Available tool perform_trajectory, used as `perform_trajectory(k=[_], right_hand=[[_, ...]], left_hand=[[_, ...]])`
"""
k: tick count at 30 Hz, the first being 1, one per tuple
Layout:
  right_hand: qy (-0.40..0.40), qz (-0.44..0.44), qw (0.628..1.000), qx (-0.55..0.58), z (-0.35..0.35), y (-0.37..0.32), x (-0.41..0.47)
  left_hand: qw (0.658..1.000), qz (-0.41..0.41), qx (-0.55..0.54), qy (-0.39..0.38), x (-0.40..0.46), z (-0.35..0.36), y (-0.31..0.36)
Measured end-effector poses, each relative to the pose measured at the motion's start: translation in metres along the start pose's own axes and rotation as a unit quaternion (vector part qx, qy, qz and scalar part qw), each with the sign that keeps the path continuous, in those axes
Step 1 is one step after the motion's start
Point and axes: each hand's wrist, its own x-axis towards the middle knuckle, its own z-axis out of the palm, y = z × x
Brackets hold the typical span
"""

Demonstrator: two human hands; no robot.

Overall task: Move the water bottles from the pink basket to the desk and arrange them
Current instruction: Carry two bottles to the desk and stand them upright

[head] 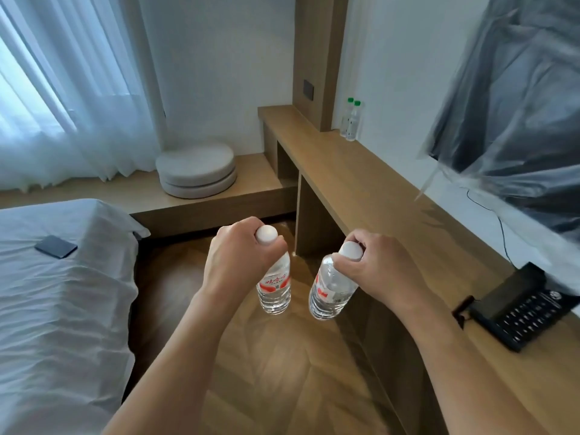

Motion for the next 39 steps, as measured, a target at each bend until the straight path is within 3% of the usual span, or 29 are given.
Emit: perform_trajectory(k=[25, 39], right_hand=[[0.008, 0.062, 0.997, 0.052, 0.104, -0.027, 0.473], [0.024, 0.129, 0.990, 0.056, 0.165, -0.056, 0.714]], left_hand=[[1.000, 0.004, 0.012, 0.003, 0.461, 0.079, -0.124], [0.996, 0.054, -0.018, -0.062, 0.727, 0.127, -0.190]])
